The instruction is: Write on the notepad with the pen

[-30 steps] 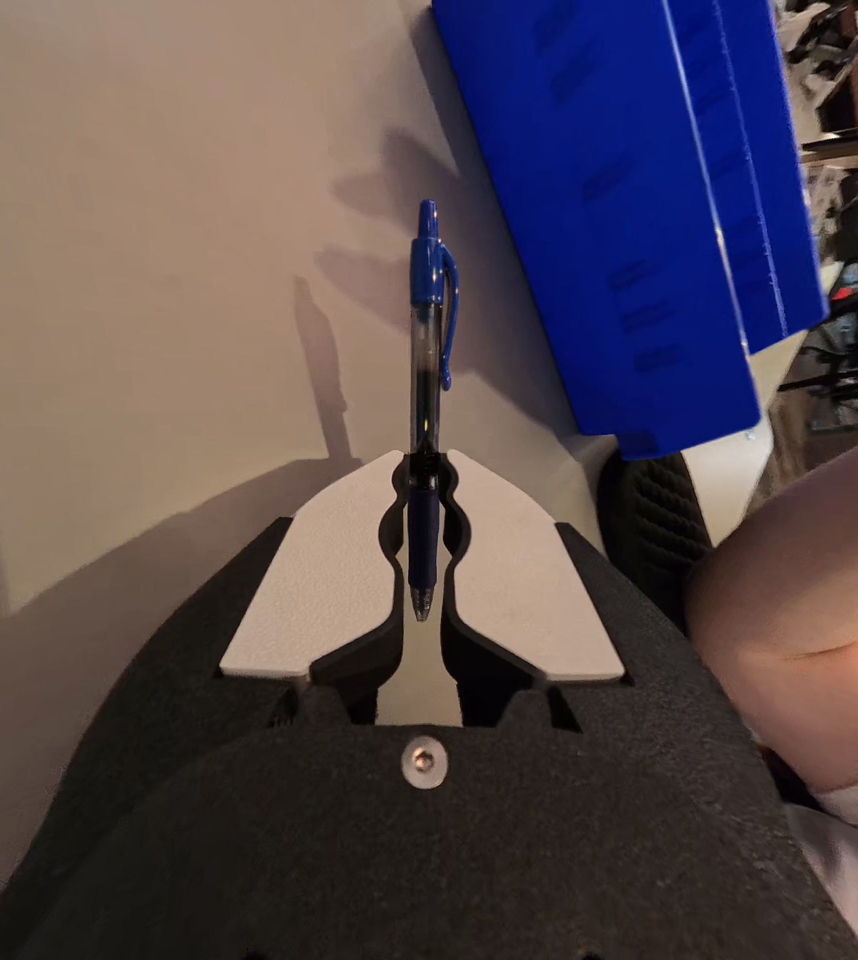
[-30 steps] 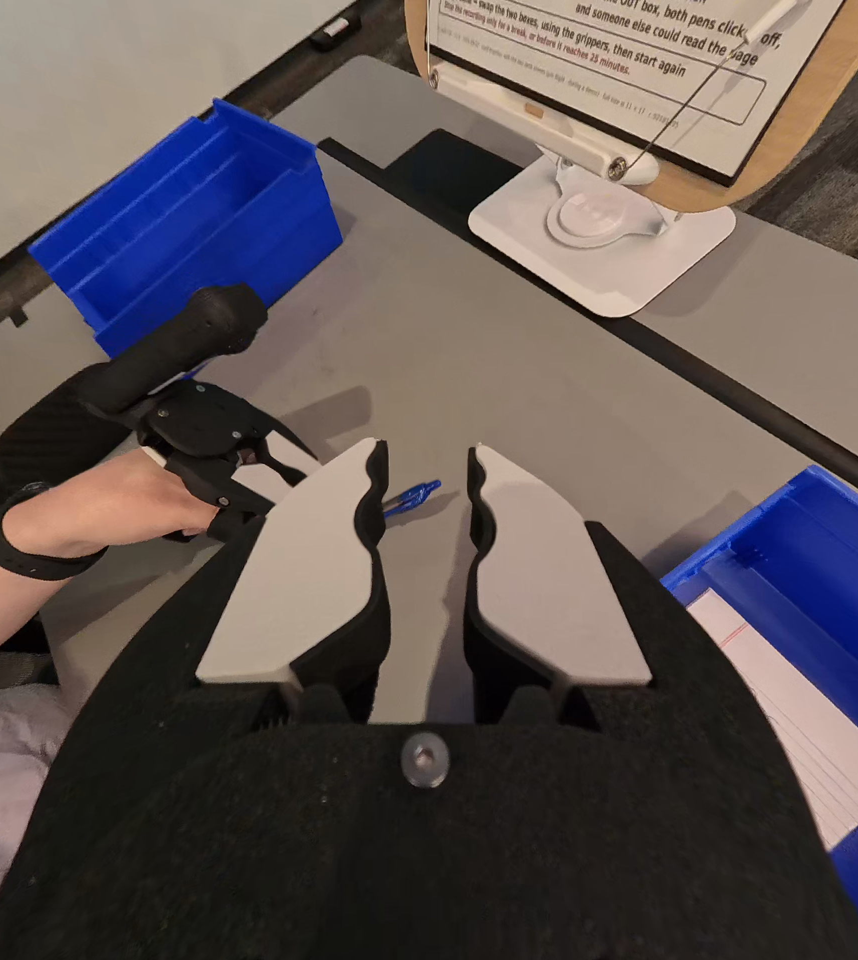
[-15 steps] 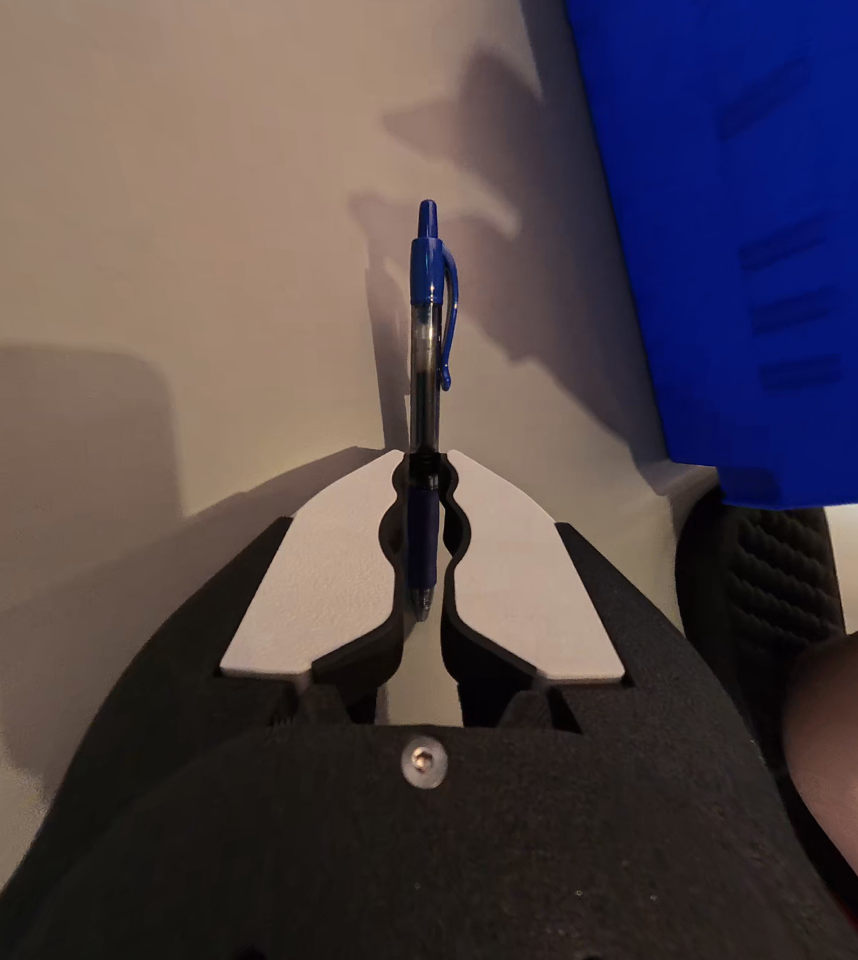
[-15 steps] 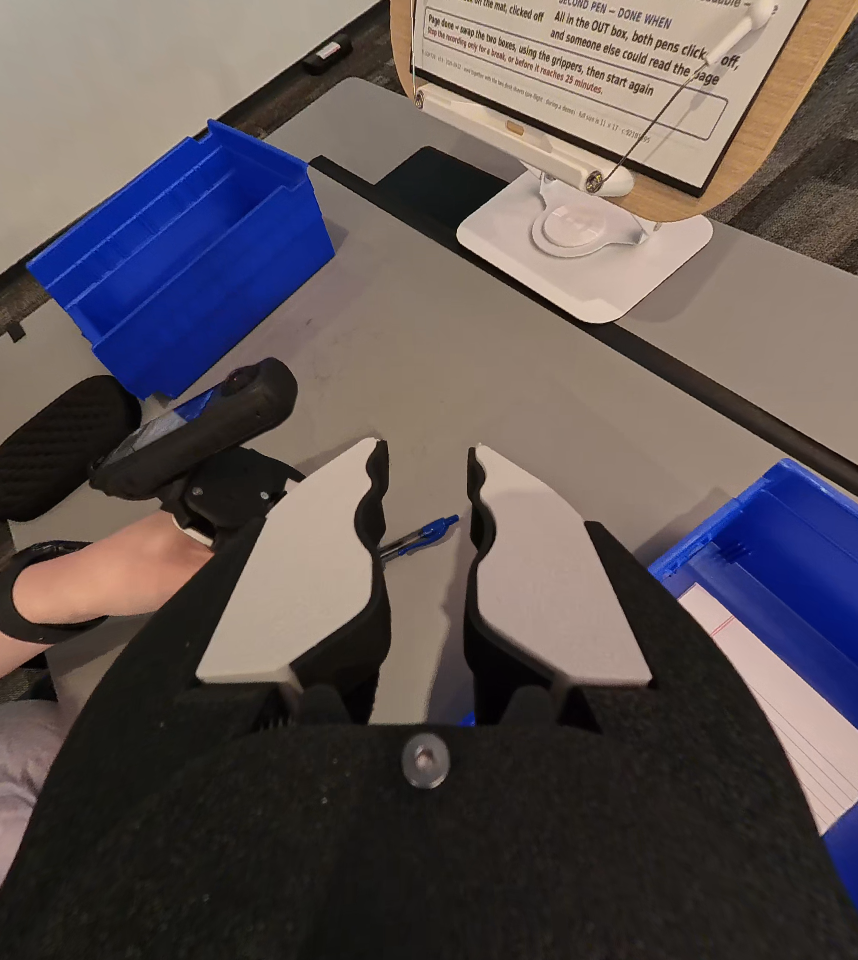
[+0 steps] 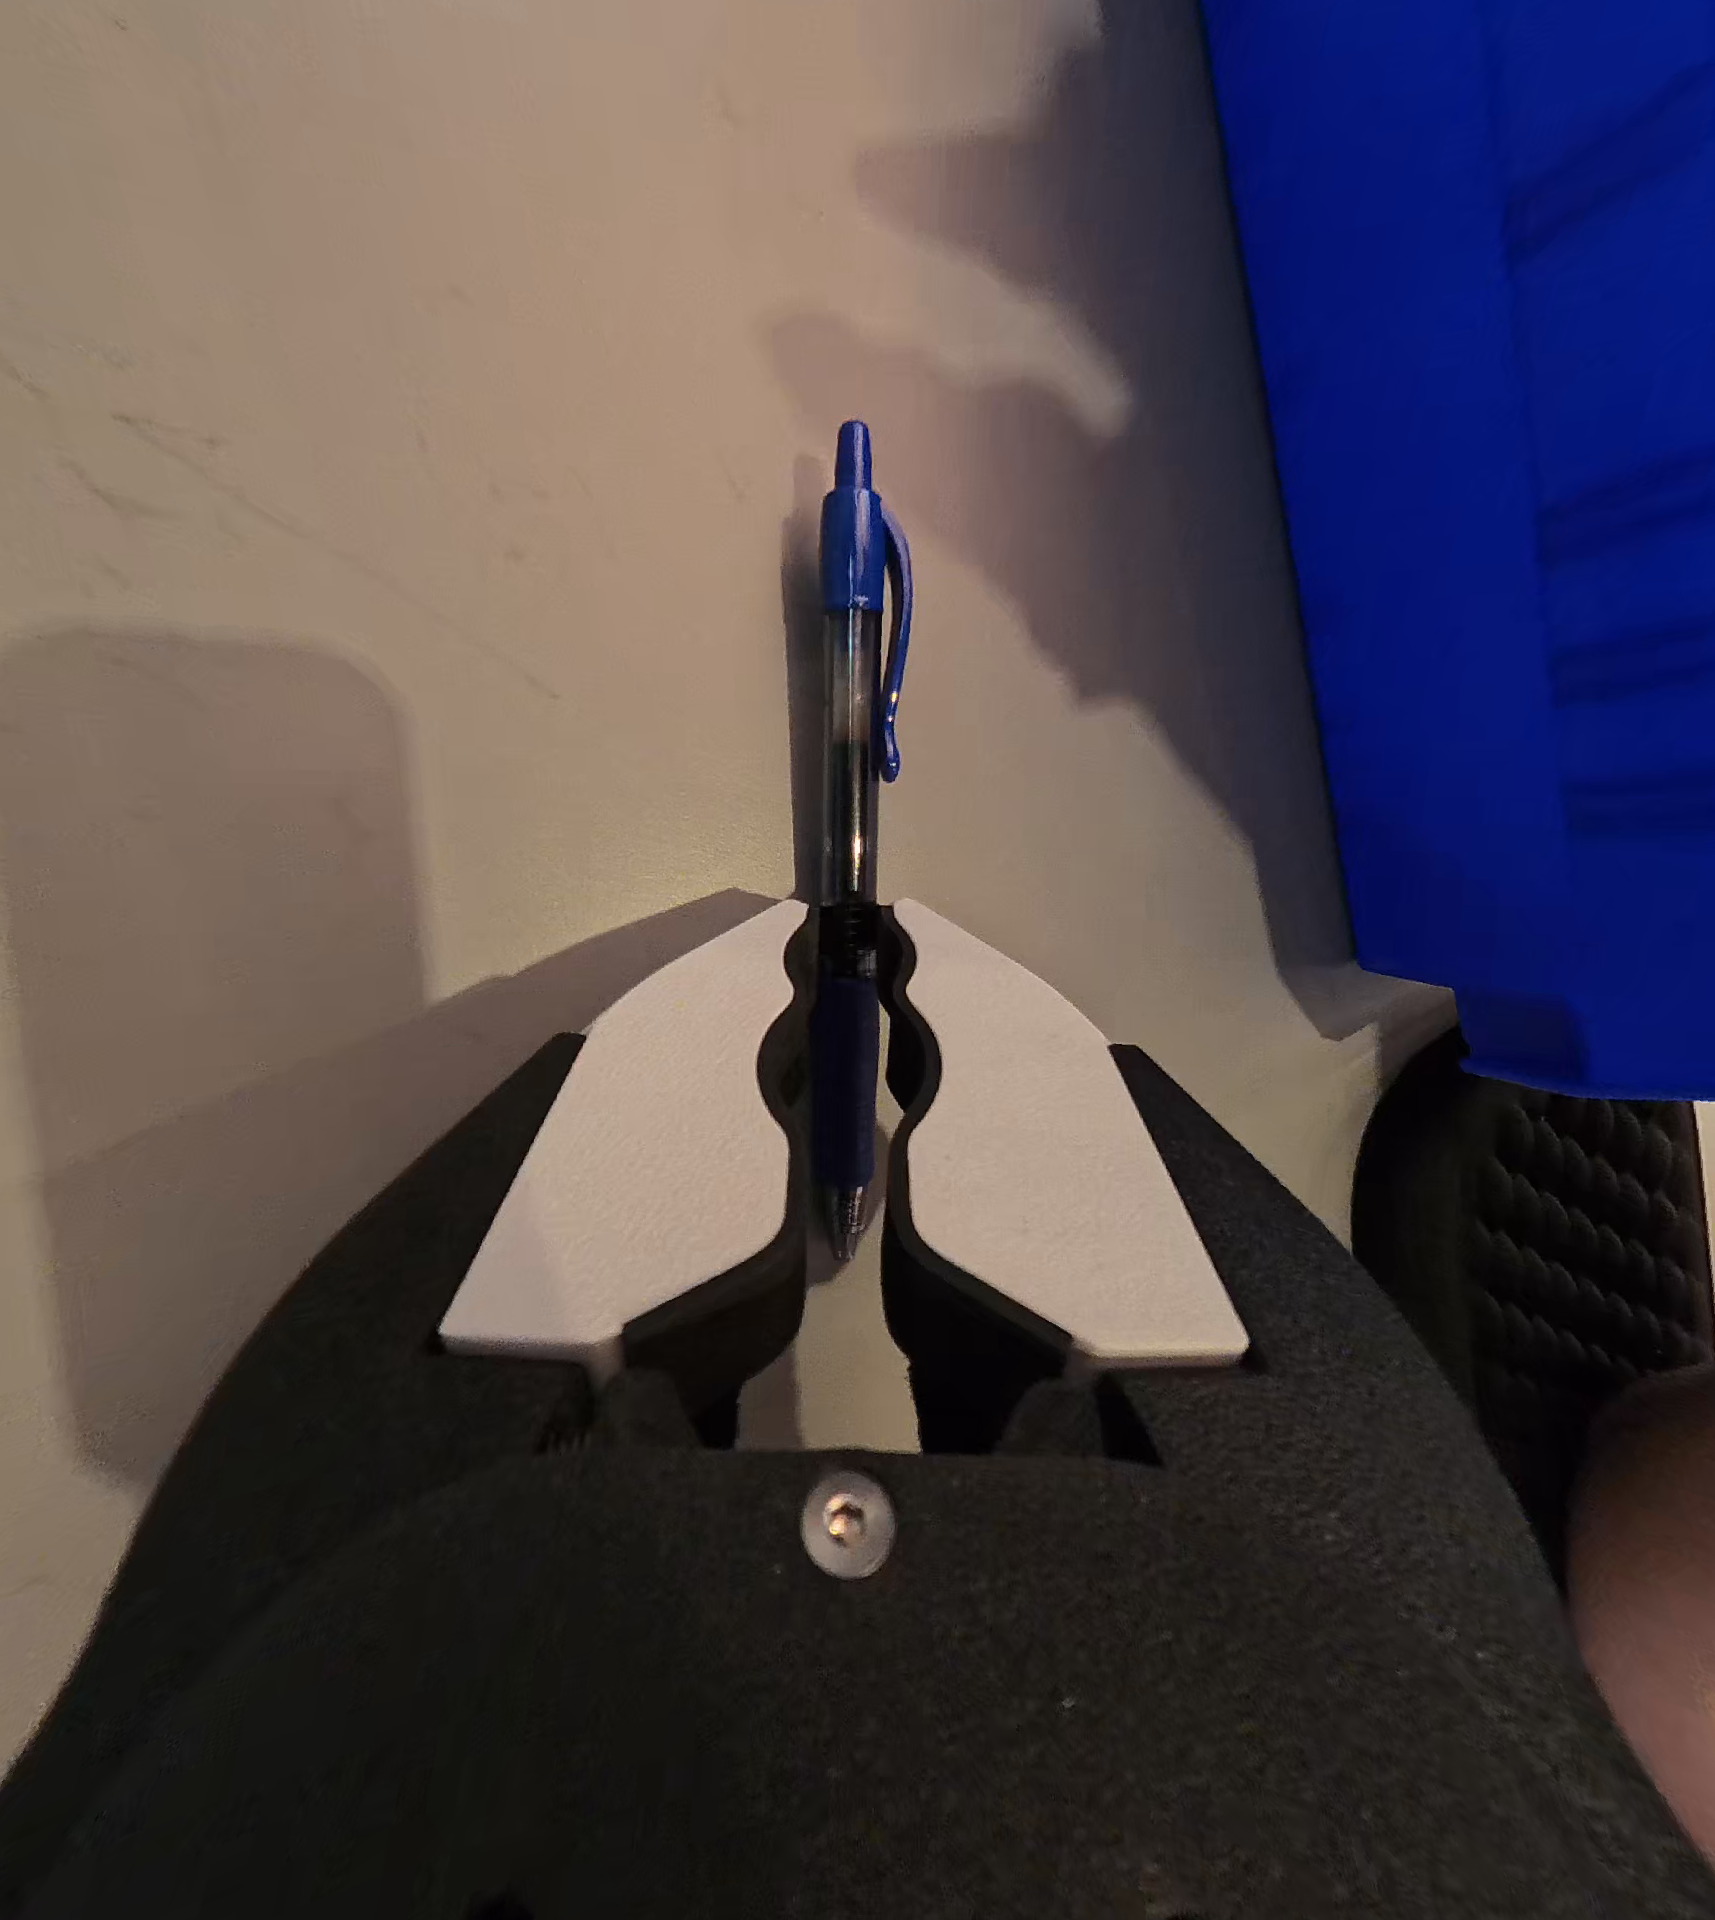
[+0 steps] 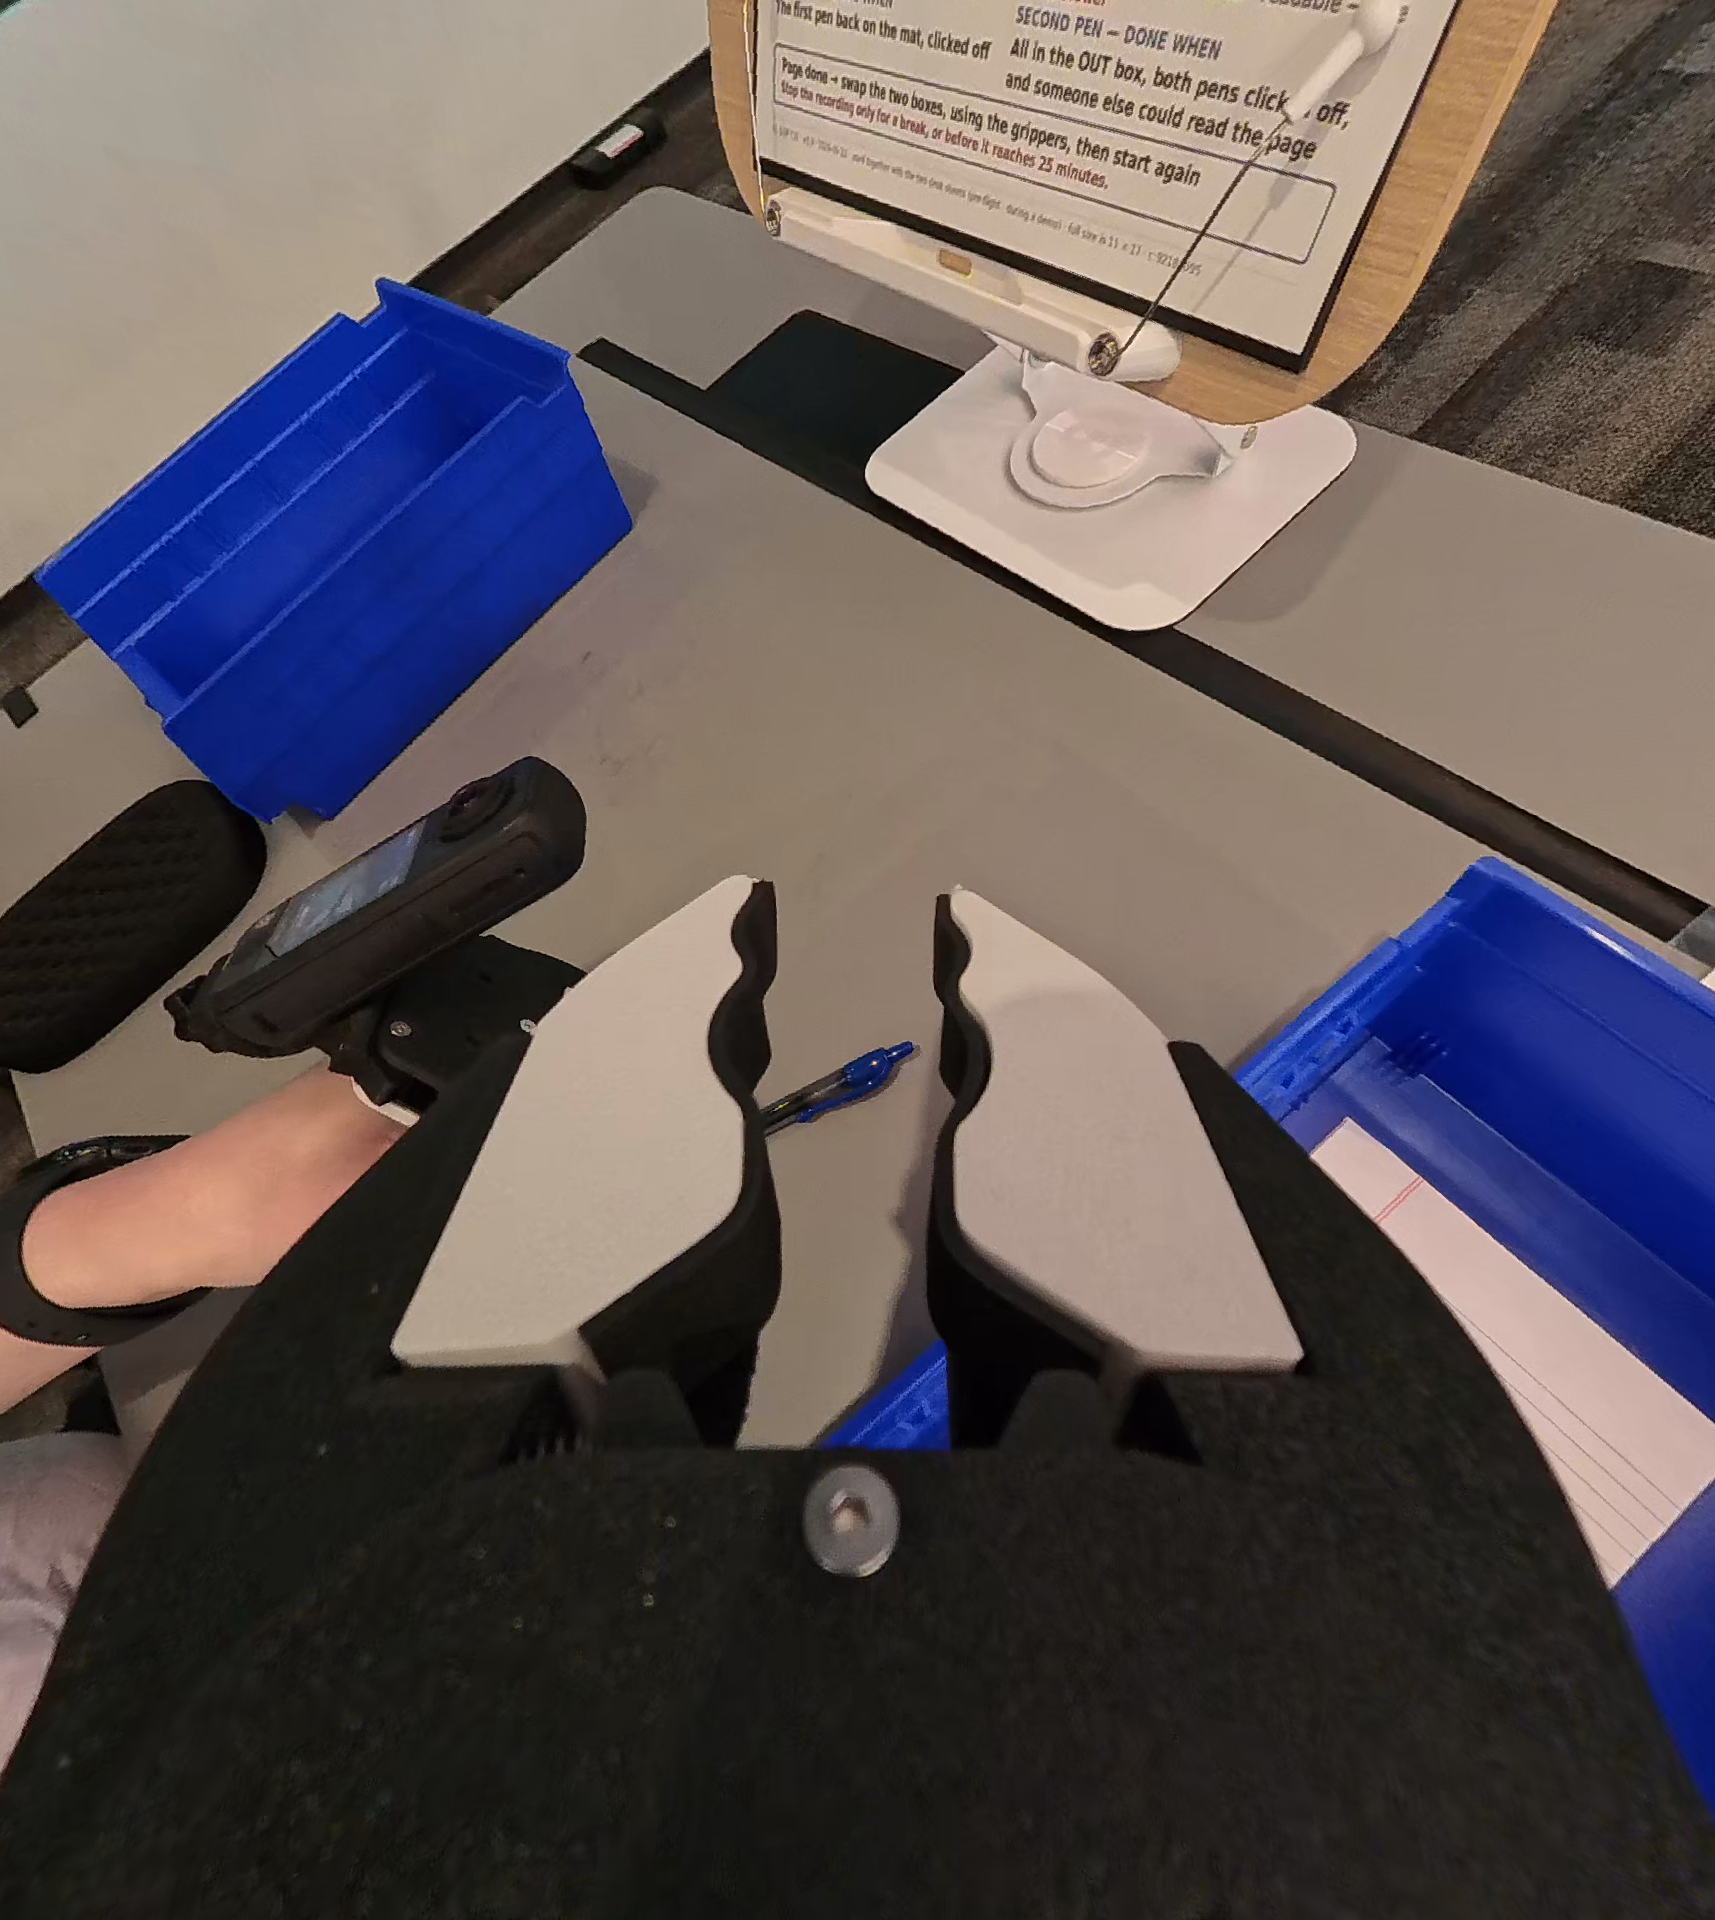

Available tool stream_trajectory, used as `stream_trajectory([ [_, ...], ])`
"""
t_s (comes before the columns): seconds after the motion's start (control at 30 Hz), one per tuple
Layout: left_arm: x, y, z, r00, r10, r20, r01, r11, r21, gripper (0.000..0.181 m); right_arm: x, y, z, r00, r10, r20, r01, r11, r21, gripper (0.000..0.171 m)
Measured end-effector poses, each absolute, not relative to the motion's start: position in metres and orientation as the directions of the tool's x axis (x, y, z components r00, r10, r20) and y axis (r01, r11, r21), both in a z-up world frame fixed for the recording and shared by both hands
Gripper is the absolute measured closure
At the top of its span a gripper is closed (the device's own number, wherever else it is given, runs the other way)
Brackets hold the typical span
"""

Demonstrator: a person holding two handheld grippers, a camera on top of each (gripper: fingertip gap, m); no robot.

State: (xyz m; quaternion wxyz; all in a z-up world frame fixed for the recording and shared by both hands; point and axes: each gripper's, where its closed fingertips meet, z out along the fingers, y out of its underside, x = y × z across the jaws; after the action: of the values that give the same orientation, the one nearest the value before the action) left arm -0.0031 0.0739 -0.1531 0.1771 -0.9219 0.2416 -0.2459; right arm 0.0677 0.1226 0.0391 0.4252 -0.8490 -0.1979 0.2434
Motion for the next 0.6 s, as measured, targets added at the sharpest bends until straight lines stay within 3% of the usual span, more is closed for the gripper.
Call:
stream_trajectory([
  [0.17,-0.003,0.074,-0.153,0.761,-0.528,0.378,-0.35,-0.824,-0.446,0.171,0.07,0.122,0.039,0.804,0.54,-0.251,0.12,-0.56,-0.82,0.143],
  [0.33,0.0,0.073,-0.143,0.733,-0.545,0.408,-0.341,-0.813,-0.472,0.158,0.072,0.123,0.038,0.806,0.534,-0.254,0.116,-0.564,-0.818,0.143],
  [0.47,-0.016,0.083,-0.099,0.708,-0.61,0.355,-0.324,-0.728,-0.604,0.159,0.075,0.123,0.041,0.817,0.528,-0.232,0.118,-0.546,-0.829,0.143],
  [0.6,-0.099,0.113,-0.005,0.77,-0.623,0.139,-0.291,-0.537,-0.792,0.158,0.076,0.119,0.053,0.816,0.535,-0.22,0.104,-0.509,-0.854,0.143],
])
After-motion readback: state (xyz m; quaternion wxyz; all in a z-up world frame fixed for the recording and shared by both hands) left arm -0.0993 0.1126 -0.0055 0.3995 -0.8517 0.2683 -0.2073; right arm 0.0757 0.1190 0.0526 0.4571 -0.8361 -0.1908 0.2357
